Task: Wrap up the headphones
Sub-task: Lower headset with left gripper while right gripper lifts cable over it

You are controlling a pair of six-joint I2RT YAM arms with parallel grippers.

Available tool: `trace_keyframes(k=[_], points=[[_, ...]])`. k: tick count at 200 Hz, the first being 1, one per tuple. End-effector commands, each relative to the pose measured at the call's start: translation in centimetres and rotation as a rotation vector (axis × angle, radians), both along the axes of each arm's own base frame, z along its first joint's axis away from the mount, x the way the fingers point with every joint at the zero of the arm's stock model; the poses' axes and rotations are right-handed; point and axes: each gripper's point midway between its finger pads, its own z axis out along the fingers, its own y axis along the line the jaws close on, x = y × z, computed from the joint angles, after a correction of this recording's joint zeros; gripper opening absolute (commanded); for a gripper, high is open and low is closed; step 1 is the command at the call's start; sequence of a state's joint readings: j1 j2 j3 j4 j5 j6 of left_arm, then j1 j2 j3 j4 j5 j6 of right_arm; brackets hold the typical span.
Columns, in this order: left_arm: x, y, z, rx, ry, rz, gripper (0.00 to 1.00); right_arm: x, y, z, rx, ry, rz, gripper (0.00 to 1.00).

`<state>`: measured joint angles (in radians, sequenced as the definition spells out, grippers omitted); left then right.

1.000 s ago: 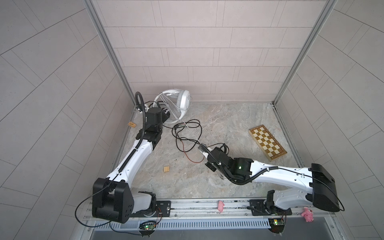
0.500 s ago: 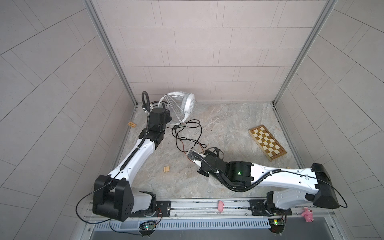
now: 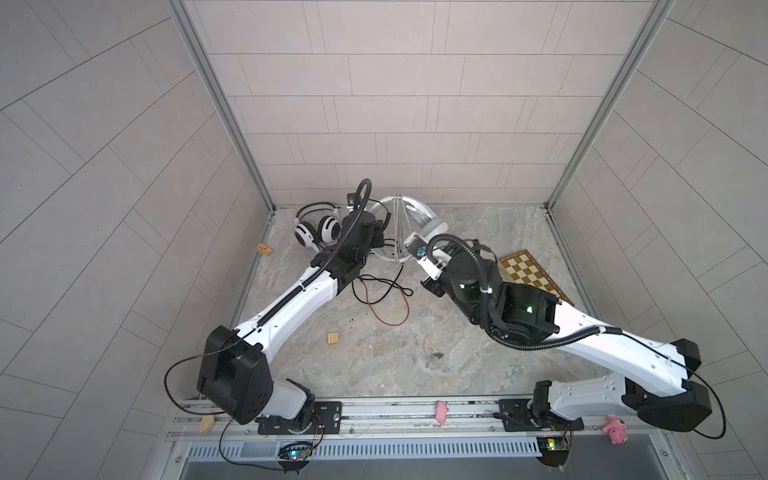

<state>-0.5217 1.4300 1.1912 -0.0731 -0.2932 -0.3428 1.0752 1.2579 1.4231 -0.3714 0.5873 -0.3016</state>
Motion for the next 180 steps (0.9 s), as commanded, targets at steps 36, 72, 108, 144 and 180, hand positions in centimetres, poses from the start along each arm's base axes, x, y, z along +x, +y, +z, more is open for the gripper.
trace_keyframes(k=[36,72,108,144,180], points=[[-0.2,-2.5,3.3,0.071,-0.097,-0.096,0.0,3.7,-4.7,5.8,-0.049,-0.113,-0.17,0.07],[-1.1,-5.7,2.8,0.077,-0.076,-0.232,0.0,5.3,-4.1,7.1,-0.052,-0.115,-0.165,0.09],[-1.9,-7.9,2.4,0.056,-0.056,-0.339,0.0,5.8,-1.9,8.1,-0.015,-0.098,-0.088,0.1],[-3.3,-10.3,2.7,0.017,-0.042,-0.477,0.0,7.3,-1.2,7.9,0.036,-0.041,-0.043,0.1],[-4.2,-11.8,3.3,-0.045,-0.032,-0.562,0.0,8.6,-1.3,6.8,0.128,0.041,-0.012,0.06]])
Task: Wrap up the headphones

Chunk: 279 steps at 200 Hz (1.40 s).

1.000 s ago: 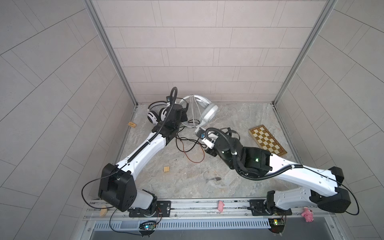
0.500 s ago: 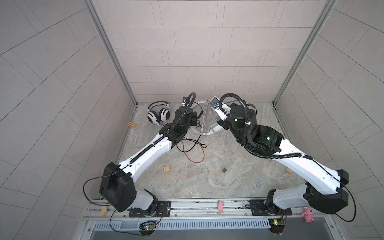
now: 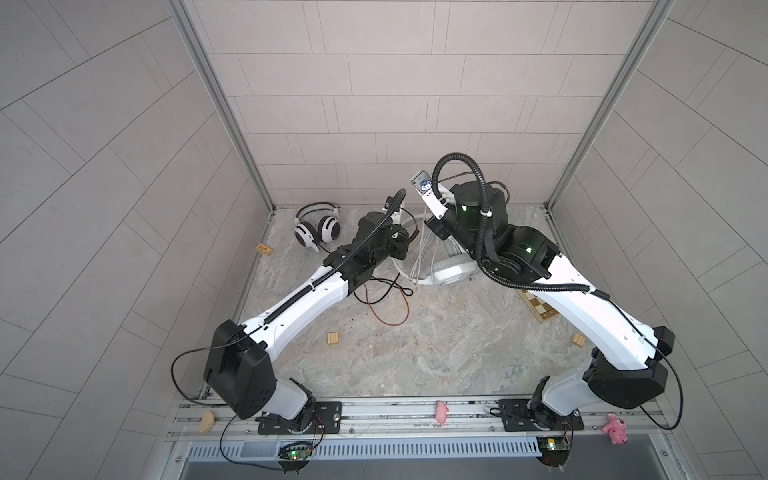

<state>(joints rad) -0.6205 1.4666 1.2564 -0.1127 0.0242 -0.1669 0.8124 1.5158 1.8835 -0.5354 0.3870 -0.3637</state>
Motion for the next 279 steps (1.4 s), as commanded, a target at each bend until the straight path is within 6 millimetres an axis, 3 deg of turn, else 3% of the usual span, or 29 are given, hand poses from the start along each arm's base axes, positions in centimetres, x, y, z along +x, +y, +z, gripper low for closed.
trace_keyframes(k=[1,41,83,156,208,236,279], points=[[-0.8,-2.4,3.1,-0.106,-0.029,-0.106,0.0,0.3,0.2,0.8,0.126,0.037,0.044,0.06],[-2.0,-3.5,3.5,-0.133,-0.025,-0.192,0.0,3.7,-2.1,0.0,0.234,0.12,-0.048,0.01],[-3.0,-4.9,3.7,-0.153,-0.009,-0.272,0.0,6.6,-4.9,-2.2,0.214,0.216,-0.165,0.0],[-3.8,-4.8,4.4,-0.155,-0.034,-0.305,0.0,8.5,-8.9,-7.5,0.239,0.32,-0.282,0.0],[-3.7,-4.3,4.9,-0.169,-0.047,-0.286,0.0,8.7,-11.5,-9.4,0.321,0.352,-0.309,0.0],[-3.4,-3.9,4.7,-0.156,-0.048,-0.26,0.0,8.4,-11.9,-8.9,0.364,0.33,-0.305,0.01],[-2.5,-3.4,4.0,-0.14,-0.025,-0.224,0.0,6.5,-12.8,-5.2,0.419,0.234,-0.284,0.01]])
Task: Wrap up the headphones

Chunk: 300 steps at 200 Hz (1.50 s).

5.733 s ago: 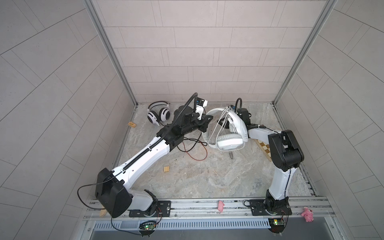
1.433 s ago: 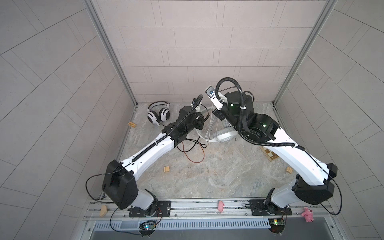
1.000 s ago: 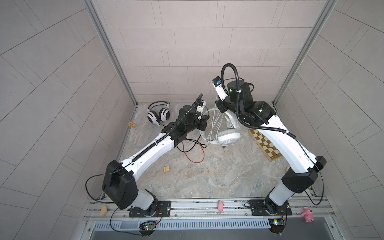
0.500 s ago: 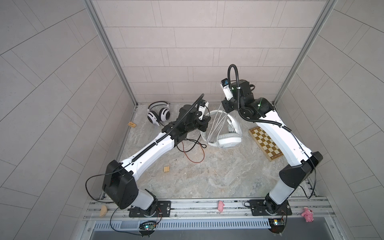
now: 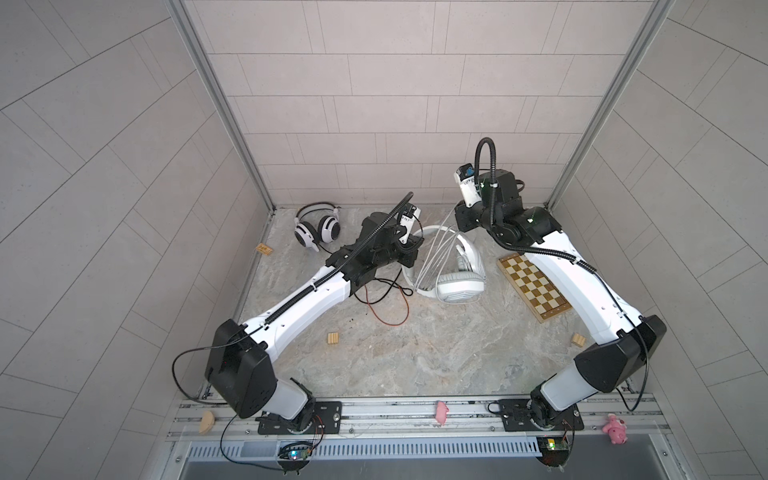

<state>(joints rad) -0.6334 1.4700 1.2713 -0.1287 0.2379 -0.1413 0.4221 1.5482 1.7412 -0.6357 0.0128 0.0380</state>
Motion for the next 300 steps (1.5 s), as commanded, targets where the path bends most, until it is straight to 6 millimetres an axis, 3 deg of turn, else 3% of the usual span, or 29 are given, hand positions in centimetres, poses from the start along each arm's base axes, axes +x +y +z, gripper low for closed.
trace_keyframes(k=[1,23,40,84,119,158,213,266,300], points=[[0.1,0.0,3.7,-0.097,-0.054,-0.002,0.0,-0.3,-3.9,5.3,0.06,-0.156,-0.138,0.01],[0.1,-0.1,3.7,-0.101,-0.049,-0.007,0.0,-1.1,-3.8,6.6,0.09,-0.191,-0.117,0.01],[-0.2,-0.4,3.7,-0.109,-0.051,-0.03,0.0,-0.9,-3.9,6.3,0.082,-0.184,-0.123,0.01],[-1.9,-1.9,4.9,-0.165,-0.057,-0.159,0.0,1.9,-3.0,1.5,0.053,-0.045,-0.091,0.02],[-2.6,-2.8,5.1,-0.182,-0.027,-0.223,0.0,2.8,-1.9,0.1,0.067,-0.007,-0.055,0.02],[-3.1,-2.6,6.2,-0.215,-0.045,-0.237,0.0,3.1,-1.5,-4.0,0.068,0.054,-0.045,0.07],[-4.1,-2.2,8.8,-0.288,-0.068,-0.268,0.0,3.0,0.9,-10.2,0.166,0.159,0.074,0.24],[-3.9,-1.3,10.3,-0.351,-0.079,-0.267,0.0,5.0,2.3,-14.7,0.339,0.195,0.108,0.27],[-3.2,-0.8,10.2,-0.367,-0.074,-0.251,0.0,6.9,4.6,-17.8,0.453,0.239,0.145,0.31]])
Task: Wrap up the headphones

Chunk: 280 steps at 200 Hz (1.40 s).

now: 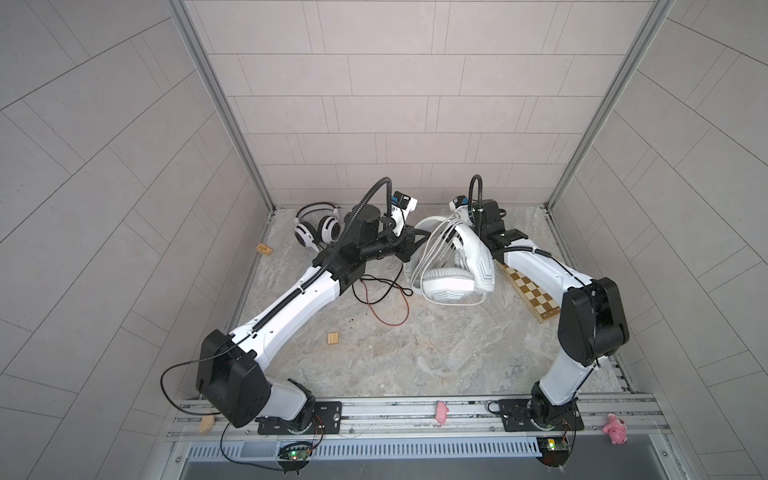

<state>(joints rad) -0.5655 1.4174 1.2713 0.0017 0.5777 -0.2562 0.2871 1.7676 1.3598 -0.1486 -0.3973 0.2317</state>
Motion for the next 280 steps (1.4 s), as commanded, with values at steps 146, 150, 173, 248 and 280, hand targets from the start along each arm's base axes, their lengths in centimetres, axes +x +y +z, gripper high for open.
trace_keyframes(k=[146,150,173,248,280], points=[[0.2,2.0,5.9,-0.189,-0.061,0.0,0.0,6.2,6.0,-9.9,0.197,0.02,-0.042,0.41],[0.2,2.0,5.9,-0.191,-0.059,-0.001,0.0,6.3,6.1,-10.2,0.196,0.024,-0.04,0.41],[0.5,2.1,5.8,-0.196,-0.051,0.003,0.0,6.8,6.6,-11.3,0.188,0.038,-0.036,0.35],[4.8,8.9,6.0,-0.285,-0.043,0.358,0.0,-1.2,6.2,-12.3,0.03,0.059,-0.017,0.09],[5.8,14.4,5.2,-0.313,-0.057,0.673,0.0,-5.9,7.6,-13.2,-0.12,0.048,0.039,0.09]])
